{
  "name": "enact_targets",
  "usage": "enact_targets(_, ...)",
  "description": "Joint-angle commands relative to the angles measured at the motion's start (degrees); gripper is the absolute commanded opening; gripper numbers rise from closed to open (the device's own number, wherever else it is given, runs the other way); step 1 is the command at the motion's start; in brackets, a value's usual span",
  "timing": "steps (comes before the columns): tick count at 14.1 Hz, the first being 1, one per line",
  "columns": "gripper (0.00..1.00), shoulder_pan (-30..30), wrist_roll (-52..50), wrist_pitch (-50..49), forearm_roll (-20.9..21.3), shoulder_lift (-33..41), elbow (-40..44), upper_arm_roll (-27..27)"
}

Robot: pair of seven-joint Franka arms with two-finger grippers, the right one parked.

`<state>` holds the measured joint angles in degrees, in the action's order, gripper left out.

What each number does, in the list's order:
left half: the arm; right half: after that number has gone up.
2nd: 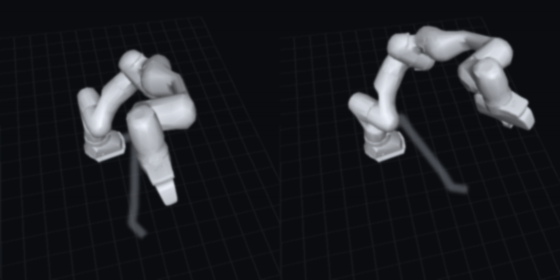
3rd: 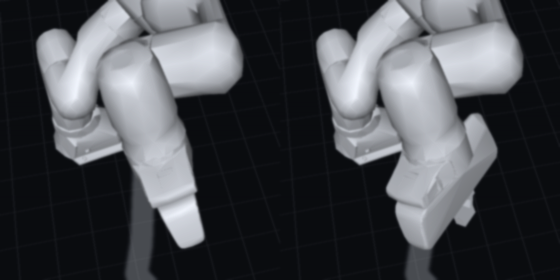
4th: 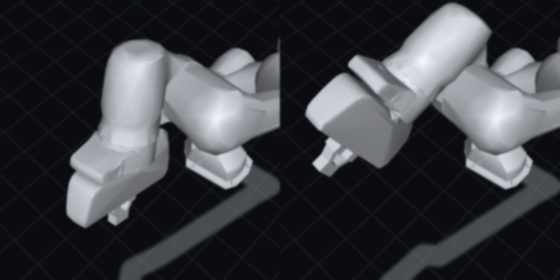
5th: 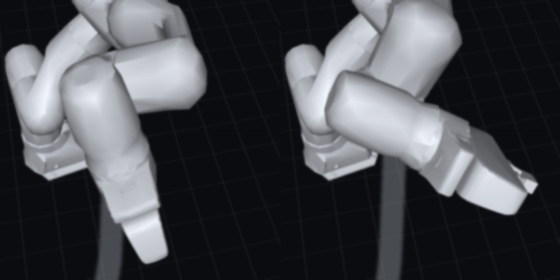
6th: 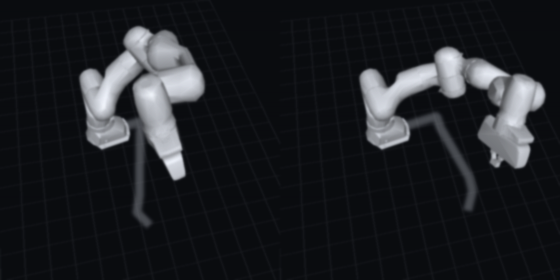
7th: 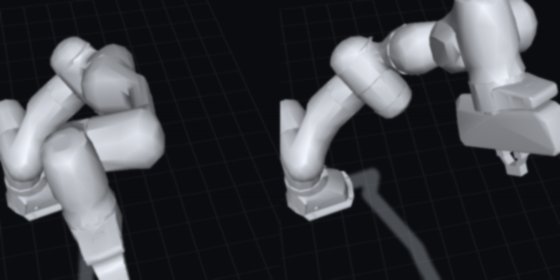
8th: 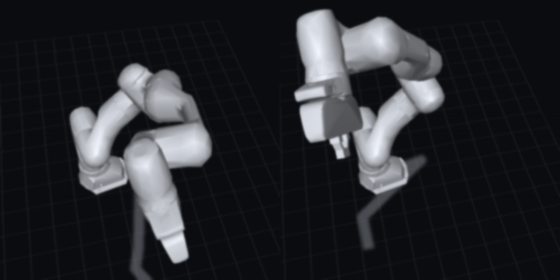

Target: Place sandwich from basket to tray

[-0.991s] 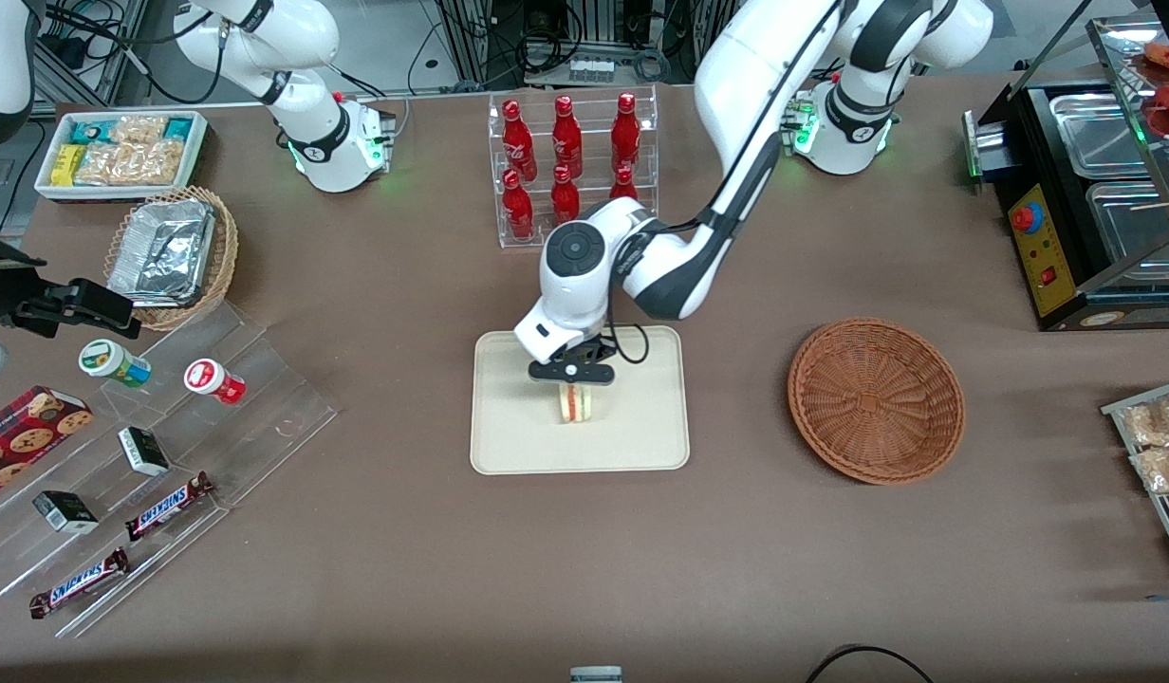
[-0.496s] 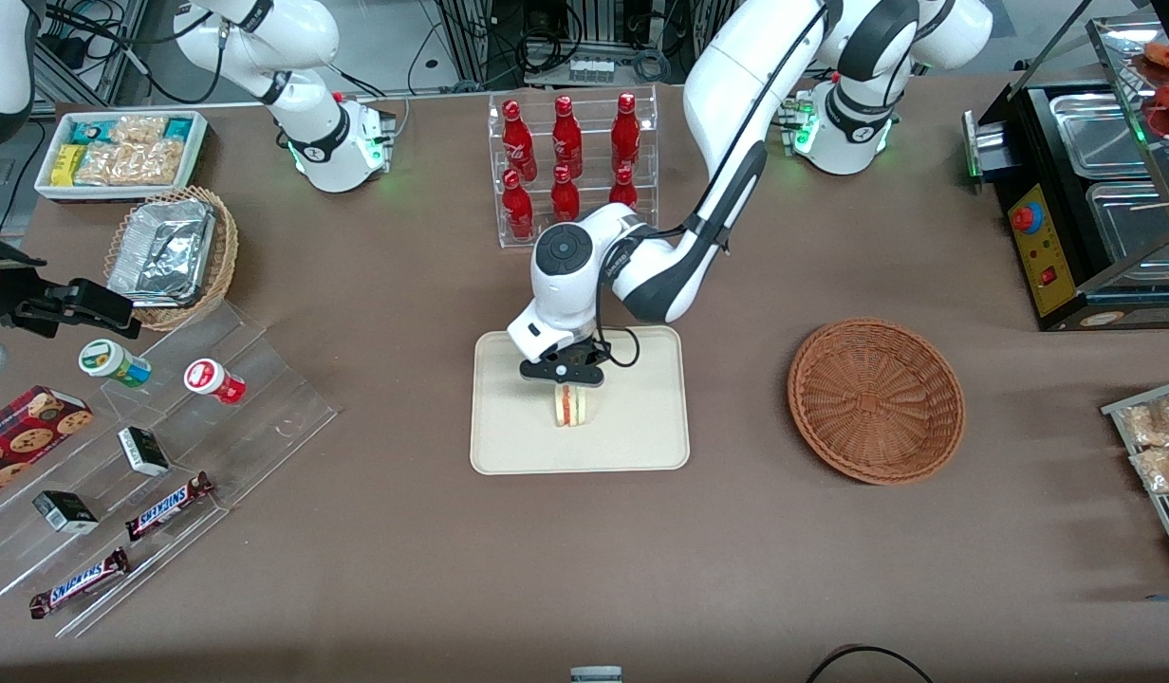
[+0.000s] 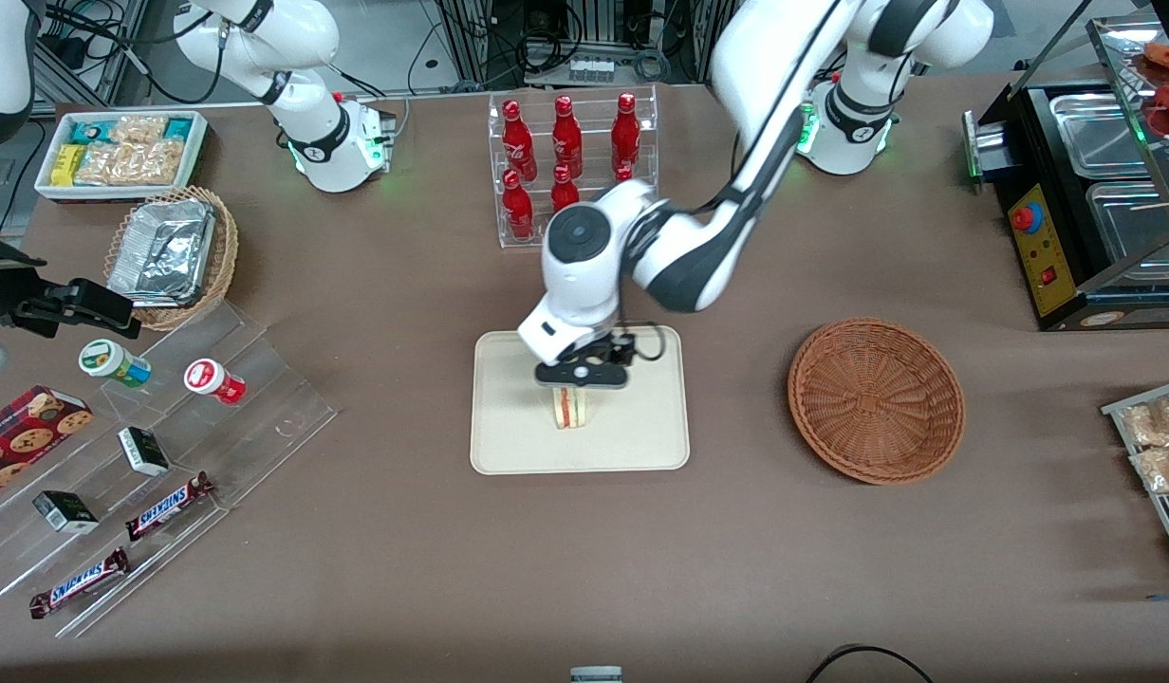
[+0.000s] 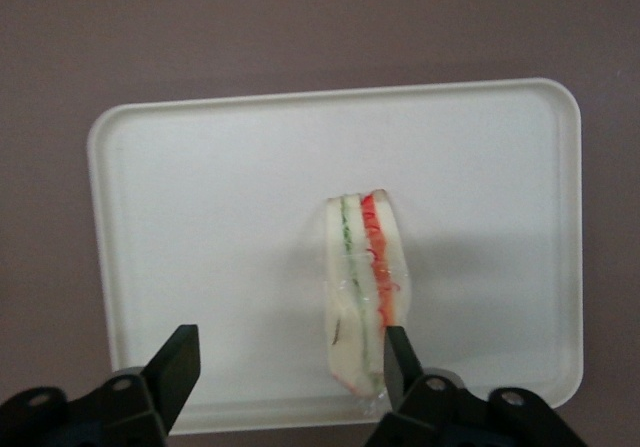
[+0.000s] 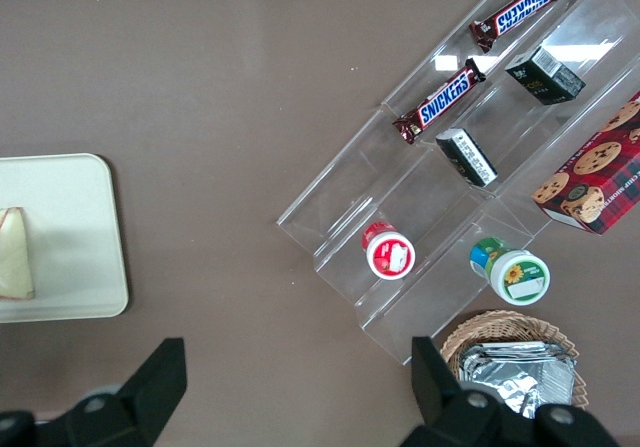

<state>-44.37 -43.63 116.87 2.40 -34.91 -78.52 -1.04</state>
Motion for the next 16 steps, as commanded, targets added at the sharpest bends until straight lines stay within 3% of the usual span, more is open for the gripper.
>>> enact_targets(1, 0.99, 4.10, -0.49, -9.60, -0.03, 10.44, -2.34, 0.25)
enact_targets(3, 0.99, 8.14, 0.21, -16.99, 0.06, 16.33, -2.43, 0.25)
enact_targets(7, 0.99, 17.11, 3.36, -21.68, 0.32, 22.59, -2.69, 0.25)
enact_targets(13, 0.99, 29.50, 21.98, -28.88, 0.15, 29.45, -4.00, 0.25)
enact_targets(16, 0.99, 35.04, 30.95, -28.89, -0.11, 35.41, -9.96, 0.25)
